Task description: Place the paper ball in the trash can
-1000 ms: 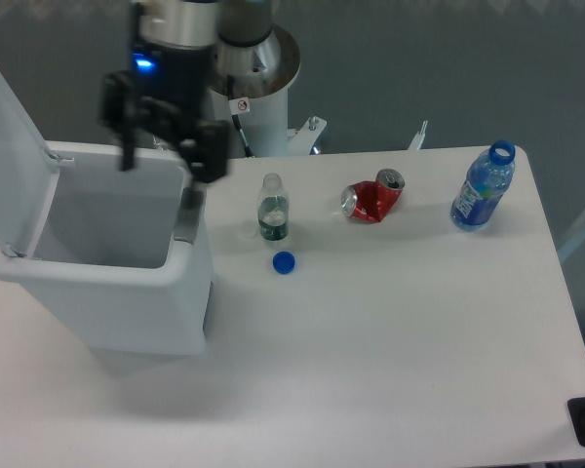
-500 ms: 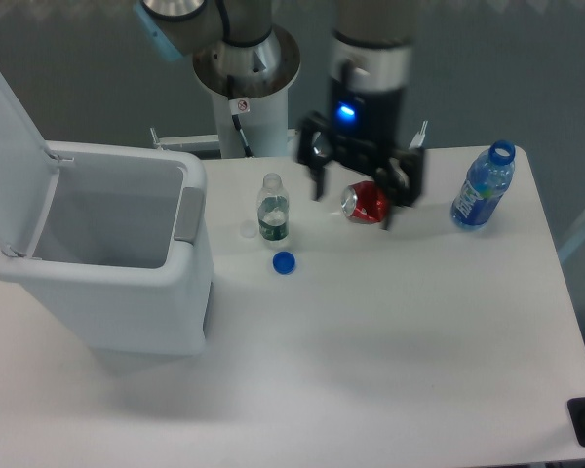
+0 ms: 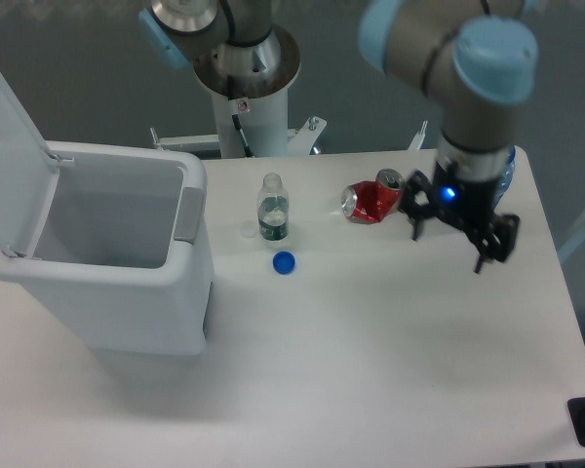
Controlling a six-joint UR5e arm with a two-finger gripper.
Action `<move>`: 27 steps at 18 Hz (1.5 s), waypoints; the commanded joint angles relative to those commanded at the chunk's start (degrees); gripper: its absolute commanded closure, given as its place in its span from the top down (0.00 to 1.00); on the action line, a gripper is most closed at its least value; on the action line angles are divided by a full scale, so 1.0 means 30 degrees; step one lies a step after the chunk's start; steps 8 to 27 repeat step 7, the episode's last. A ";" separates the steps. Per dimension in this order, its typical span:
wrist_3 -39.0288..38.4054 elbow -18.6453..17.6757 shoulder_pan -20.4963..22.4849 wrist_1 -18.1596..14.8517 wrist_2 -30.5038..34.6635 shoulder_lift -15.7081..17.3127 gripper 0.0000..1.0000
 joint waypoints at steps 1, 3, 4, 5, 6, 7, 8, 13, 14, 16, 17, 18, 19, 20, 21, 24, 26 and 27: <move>0.0701 0.0058 0.0379 0.0177 0.0494 -0.0381 1.00; 0.1291 0.0204 0.0908 0.0179 0.0675 -0.0502 1.00; 0.1352 0.0466 0.1026 0.0034 0.0704 -0.0561 1.00; 0.1352 0.0498 0.1027 -0.0055 0.0762 -0.0619 1.00; 0.1323 0.0498 0.0940 -0.0056 0.0792 -0.0649 1.00; 0.1323 0.0498 0.0910 -0.0056 0.0937 -0.0678 1.00; 0.1323 0.0498 0.0910 -0.0056 0.0937 -0.0678 1.00; 0.1323 0.0498 0.0910 -0.0056 0.0937 -0.0678 1.00; 0.1323 0.0498 0.0910 -0.0056 0.0937 -0.0678 1.00; 0.1323 0.0498 0.0910 -0.0056 0.0937 -0.0678 1.00; 0.1323 0.0498 0.0910 -0.0056 0.0937 -0.0678 1.00; 0.1323 0.0498 0.0910 -0.0056 0.0937 -0.0678 1.00; 0.1323 0.0498 0.0910 -0.0056 0.0937 -0.0678 1.00; 0.1323 0.0498 0.0910 -0.0056 0.0937 -0.0678 1.00; 0.1323 0.0498 0.0910 -0.0056 0.0937 -0.0678 1.00; 0.1323 0.0498 0.0910 -0.0056 0.0937 -0.0678 1.00; 0.1323 0.0498 0.0910 -0.0056 0.0937 -0.0678 1.00; 0.1323 0.0498 0.0910 -0.0056 0.0937 -0.0678 1.00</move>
